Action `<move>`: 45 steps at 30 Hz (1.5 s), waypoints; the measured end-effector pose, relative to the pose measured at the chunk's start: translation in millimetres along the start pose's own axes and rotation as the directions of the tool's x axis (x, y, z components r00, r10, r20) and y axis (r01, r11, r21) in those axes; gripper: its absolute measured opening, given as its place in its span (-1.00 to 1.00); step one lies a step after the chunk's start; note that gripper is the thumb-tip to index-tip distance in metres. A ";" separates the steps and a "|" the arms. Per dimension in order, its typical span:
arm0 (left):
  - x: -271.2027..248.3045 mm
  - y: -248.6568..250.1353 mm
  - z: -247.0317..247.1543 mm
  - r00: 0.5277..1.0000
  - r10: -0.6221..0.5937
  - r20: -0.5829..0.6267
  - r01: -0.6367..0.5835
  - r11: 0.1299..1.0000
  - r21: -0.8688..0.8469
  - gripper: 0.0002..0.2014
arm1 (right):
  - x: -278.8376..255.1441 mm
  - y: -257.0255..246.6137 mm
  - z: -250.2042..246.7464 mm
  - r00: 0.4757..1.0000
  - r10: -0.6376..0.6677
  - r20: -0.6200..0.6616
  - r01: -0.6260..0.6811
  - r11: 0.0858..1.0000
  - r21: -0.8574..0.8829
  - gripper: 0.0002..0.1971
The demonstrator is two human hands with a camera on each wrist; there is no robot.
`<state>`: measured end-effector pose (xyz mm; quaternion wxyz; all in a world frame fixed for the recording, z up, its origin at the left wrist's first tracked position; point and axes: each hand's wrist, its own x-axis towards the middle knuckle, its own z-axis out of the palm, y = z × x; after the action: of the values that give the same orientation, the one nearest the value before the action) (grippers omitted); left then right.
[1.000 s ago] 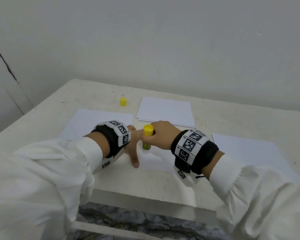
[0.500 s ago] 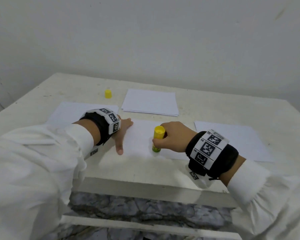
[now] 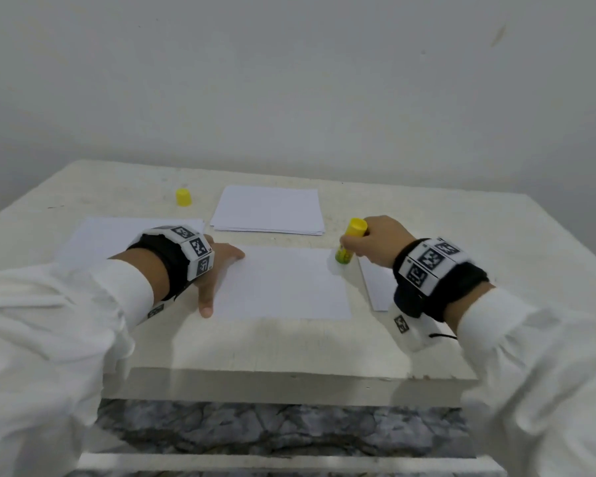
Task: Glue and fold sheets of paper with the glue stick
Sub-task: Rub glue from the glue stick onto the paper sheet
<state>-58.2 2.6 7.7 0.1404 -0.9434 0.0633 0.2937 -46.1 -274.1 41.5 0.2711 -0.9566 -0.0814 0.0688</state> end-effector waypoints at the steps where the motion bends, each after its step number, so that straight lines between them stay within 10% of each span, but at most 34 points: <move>1: -1.7 1.1 -1.1 1.000 0.012 -0.001 -0.012 1.000 0.014 0.35 | 9.3 -3.2 1.2 1.000 0.016 -0.012 -0.016 1.000 -0.001 -0.75; 8: -12.4 10.0 -7.0 0.999 -0.013 -0.051 0.018 0.995 0.095 0.28 | 44.4 -11.3 21.2 0.997 0.082 0.013 -0.080 0.993 -0.084 -0.64; 14: 1.5 65.2 -38.1 0.972 0.135 -0.191 -0.166 0.973 -0.157 0.03 | 48.3 -9.3 21.0 0.997 0.077 0.017 -0.075 0.992 -0.101 -0.64; 36: 14.7 109.9 -40.0 0.986 0.134 -0.104 -0.141 0.988 -0.063 -0.03 | -40.1 4.1 7.7 0.970 -0.073 0.230 0.084 0.996 -0.039 -0.77; 45: 11.8 103.1 -34.2 0.970 0.143 -0.195 -0.183 0.962 -0.201 -0.20 | 13.5 24.5 -17.2 0.985 0.169 0.040 -0.152 0.729 0.668 -0.78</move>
<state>-51.0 -106.4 4.4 0.0051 -0.9672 0.1208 0.2235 -27.0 -300.9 41.8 0.5896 -0.8000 0.0350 0.1051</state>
